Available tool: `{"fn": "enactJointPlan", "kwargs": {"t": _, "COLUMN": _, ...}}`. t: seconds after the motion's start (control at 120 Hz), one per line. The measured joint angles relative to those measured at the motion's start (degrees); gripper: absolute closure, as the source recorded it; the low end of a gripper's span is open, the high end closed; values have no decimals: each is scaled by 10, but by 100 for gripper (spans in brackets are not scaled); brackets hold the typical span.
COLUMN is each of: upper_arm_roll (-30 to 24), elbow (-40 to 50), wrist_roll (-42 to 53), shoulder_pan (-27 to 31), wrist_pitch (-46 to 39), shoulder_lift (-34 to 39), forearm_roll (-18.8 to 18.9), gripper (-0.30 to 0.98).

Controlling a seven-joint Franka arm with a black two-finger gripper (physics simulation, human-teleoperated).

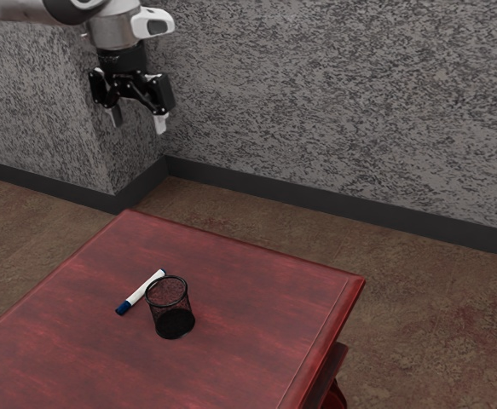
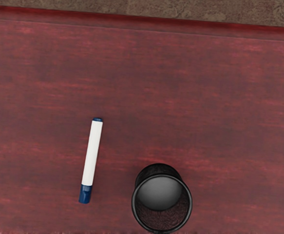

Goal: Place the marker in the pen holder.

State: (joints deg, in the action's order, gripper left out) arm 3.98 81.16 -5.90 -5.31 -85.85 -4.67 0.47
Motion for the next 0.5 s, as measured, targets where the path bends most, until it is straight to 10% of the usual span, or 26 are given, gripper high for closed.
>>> {"fn": "enactJointPlan", "kwargs": {"t": 0.3, "upper_arm_roll": 21, "elbow": 5, "wrist_roll": -9, "shoulder_pan": -3, "wrist_pitch": 8, "shoulder_lift": -12, "forearm_roll": 8, "gripper": 0}}
{"fn": "enactJointPlan", "kwargs": {"t": 0.5, "upper_arm_roll": 27, "elbow": 234, "wrist_roll": -15, "shoulder_pan": 18, "wrist_pitch": -82, "shoulder_lift": 62, "forearm_roll": 13, "gripper": 0}}
